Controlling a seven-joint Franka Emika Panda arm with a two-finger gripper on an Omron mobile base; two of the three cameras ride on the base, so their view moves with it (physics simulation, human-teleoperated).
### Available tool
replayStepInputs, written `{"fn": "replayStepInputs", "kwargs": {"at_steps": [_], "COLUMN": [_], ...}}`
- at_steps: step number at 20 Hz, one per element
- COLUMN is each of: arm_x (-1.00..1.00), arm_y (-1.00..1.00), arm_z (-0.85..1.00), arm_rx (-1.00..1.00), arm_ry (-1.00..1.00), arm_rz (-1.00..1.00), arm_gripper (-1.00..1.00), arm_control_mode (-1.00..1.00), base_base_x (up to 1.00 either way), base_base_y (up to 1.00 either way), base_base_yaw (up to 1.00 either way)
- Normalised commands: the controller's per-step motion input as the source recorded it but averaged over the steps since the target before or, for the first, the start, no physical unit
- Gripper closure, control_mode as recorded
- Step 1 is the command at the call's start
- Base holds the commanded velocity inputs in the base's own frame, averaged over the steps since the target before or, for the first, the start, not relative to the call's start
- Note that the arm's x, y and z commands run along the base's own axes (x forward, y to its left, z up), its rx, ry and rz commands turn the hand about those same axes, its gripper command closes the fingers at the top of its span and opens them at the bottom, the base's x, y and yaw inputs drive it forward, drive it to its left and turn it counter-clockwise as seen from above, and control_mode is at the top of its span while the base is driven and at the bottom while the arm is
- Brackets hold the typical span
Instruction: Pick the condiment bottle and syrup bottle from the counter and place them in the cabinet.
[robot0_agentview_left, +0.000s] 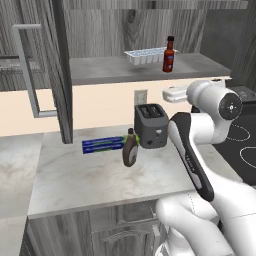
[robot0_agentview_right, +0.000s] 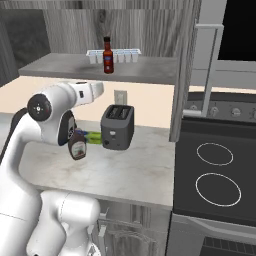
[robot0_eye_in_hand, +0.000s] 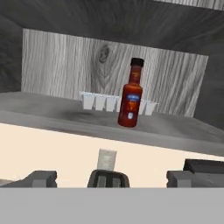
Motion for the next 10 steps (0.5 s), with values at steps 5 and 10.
{"fn": "replayStepInputs", "kwargs": {"at_steps": [5, 10], "arm_x": [0.0, 0.0], "arm_y": [0.03, 0.0], "arm_z": [-0.62, -0.65], "arm_rx": [0.02, 0.06], "arm_ry": [0.23, 0.26], "arm_rz": [-0.01, 0.0], "arm_gripper": [-1.0, -1.0], "arm_control_mode": [-1.0, -1.0], "base_base_x": [0.0, 0.0], "base_base_y": [0.0, 0.0], "base_base_yaw": [0.0, 0.0]}}
